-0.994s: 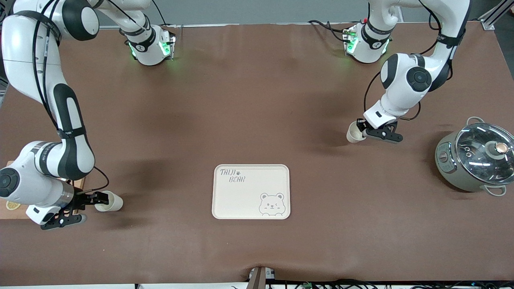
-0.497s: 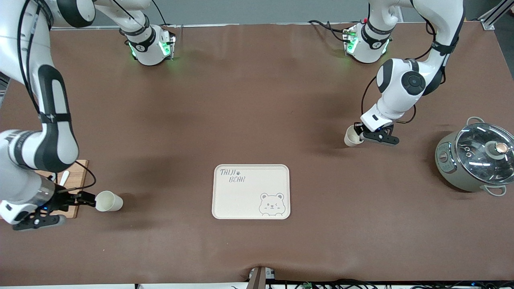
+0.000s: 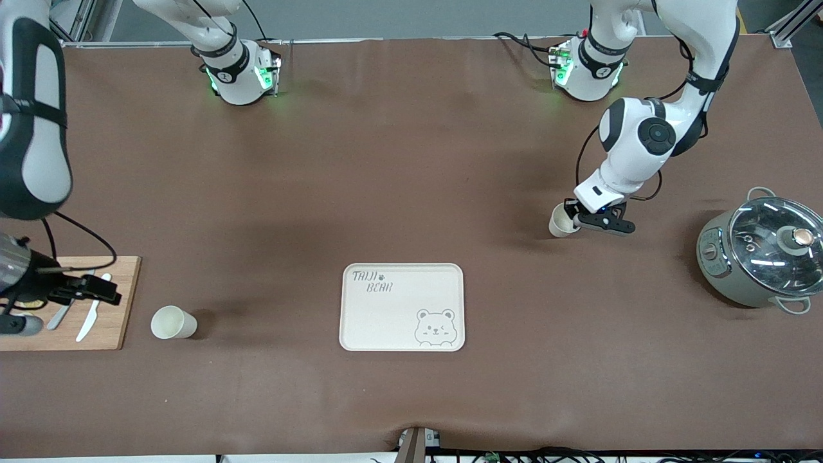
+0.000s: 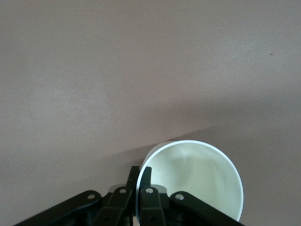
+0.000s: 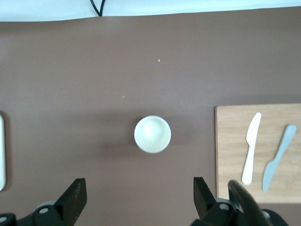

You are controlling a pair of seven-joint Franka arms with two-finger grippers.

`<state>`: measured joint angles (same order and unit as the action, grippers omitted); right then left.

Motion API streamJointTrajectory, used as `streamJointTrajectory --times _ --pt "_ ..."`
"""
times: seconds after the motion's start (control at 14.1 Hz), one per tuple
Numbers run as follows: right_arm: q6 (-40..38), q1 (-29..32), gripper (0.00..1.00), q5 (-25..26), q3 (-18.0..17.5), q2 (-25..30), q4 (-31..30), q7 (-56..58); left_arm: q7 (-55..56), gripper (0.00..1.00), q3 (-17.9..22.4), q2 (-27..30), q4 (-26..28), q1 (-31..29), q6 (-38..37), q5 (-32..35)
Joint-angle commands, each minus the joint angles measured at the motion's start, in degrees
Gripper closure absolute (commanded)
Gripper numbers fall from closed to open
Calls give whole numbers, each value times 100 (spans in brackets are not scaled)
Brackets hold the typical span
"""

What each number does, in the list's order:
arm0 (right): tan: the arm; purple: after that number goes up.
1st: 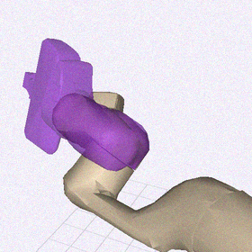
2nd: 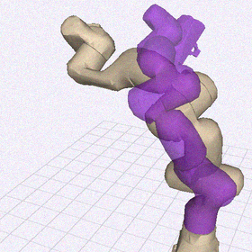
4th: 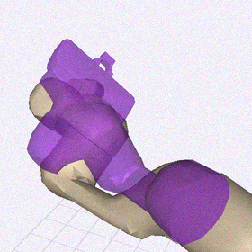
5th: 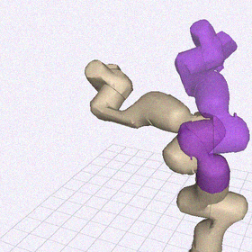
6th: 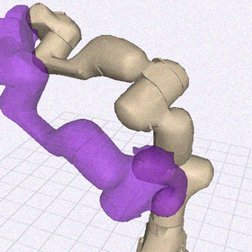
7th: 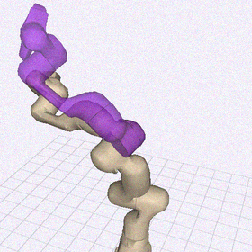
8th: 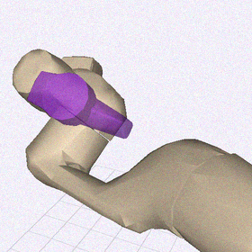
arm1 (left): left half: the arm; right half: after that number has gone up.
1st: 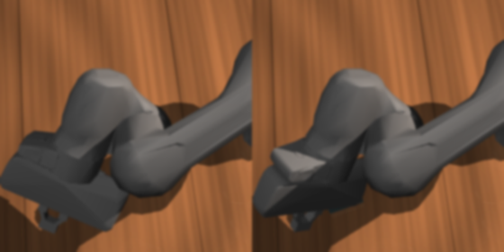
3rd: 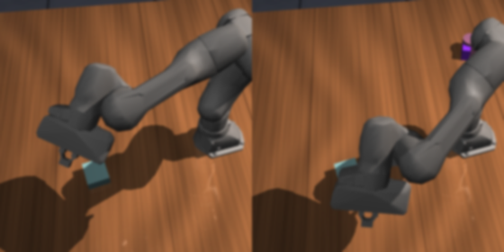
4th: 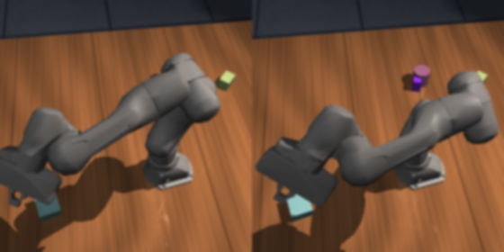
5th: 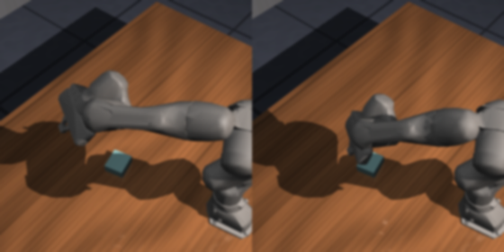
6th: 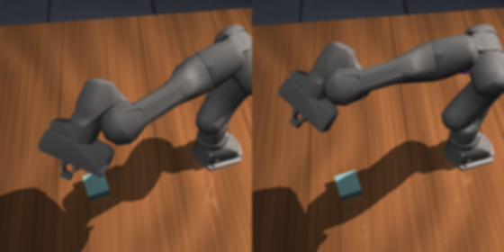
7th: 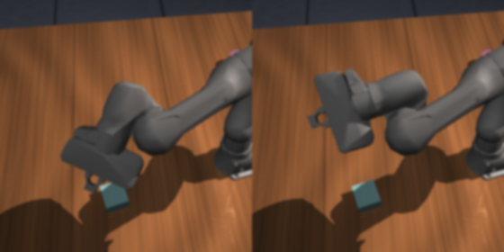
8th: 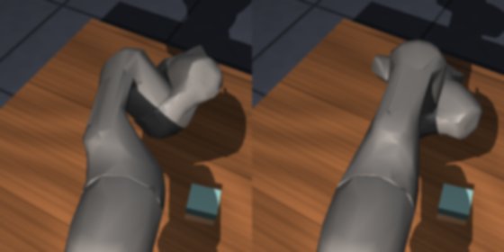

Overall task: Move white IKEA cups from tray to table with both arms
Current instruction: 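Lower the cup onto the table near the pot and open the left gripper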

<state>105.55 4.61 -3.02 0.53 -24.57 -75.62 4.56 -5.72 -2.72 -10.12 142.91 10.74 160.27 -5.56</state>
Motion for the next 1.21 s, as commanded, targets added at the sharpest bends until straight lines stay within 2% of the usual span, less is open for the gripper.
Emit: streamJointTrajectory --times 0.0,0.07,0.14,0.21,0.43,0.5,0.64,0.78,0.92,1.14 --pt "-463 -39 0 39 -27 592 -190 -375 -184 100 -70 -86 9 -10 215 -174" --pt "-656 -74 0 39 -27 741 -190 -516 -193 100 -70 -86 9 -10 216 -174" --pt "-858 -75 0 47 -18 917 -199 -535 -323 31 -70 -86 -26 -10 216 -174" --pt "-1069 -75 0 56 -18 1084 -208 -544 -421 0 -70 -95 -44 -10 207 -174" --pt "-1361 -57 0 82 -9 1777 -645 -535 -386 0 -70 88 -44 -54 50 -182" --pt "-1327 -48 0 83 -18 2058 -917 -535 -386 0 -70 237 -62 -72 -239 -182" --pt "-1073 -31 0 83 -9 2481 -1444 -535 -351 0 -53 536 -464 -72 -1325 -182" --pt "-739 -13 0 83 0 2807 -1989 -535 -168 0 -44 573 -1314 -63 -2722 -174" --pt "-580 -31 0 83 0 2861 -2229 -535 157 0 -44 346 -2210 -37 -3683 -165" --pt "-623 -40 0 126 -9 2826 -2212 -526 685 0 -53 -94 -3301 34 -4038 -156"
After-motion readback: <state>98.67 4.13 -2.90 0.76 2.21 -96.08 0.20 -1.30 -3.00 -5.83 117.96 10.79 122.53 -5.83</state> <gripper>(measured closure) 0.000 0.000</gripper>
